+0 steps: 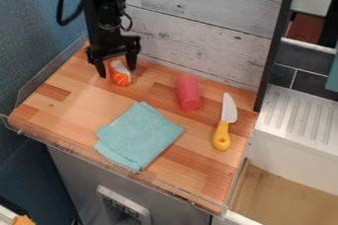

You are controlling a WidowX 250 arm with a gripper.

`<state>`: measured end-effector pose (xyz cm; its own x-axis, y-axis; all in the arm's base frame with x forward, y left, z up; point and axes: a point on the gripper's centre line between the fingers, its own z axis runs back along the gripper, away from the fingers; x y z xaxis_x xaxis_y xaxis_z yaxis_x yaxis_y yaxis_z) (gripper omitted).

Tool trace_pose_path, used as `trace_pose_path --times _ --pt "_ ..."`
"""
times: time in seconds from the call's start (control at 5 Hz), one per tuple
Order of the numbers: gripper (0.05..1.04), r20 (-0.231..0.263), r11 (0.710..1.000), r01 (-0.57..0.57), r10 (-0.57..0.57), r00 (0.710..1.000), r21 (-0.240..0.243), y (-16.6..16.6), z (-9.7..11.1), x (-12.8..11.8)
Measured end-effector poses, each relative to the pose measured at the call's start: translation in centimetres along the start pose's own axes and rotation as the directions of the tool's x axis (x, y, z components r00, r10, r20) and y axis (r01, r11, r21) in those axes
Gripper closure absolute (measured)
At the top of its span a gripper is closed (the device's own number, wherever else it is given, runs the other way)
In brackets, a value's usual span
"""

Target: Moved the orange-white object in the right side of the table

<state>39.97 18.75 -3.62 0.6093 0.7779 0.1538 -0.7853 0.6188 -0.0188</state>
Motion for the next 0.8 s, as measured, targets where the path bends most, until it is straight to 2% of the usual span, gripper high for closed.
trace_pose_path --times 0.2,0.4,0.6,0.8 --pt "0.083 0.035 1.0 -0.011 0.012 0.999 -0.016 0.2 2.3 -0.2" --pt "0.083 0.061 1.0 -0.015 0.017 0.998 -0.021 0.6 3.6 -0.7" --pt "0.083 0.13 0.995 -0.102 0.101 0.986 0.007 0.9 4.7 -2.6" --pt "0.083 0.146 0.996 -0.092 0.091 0.985 -0.002 0.2 5.1 -2.8"
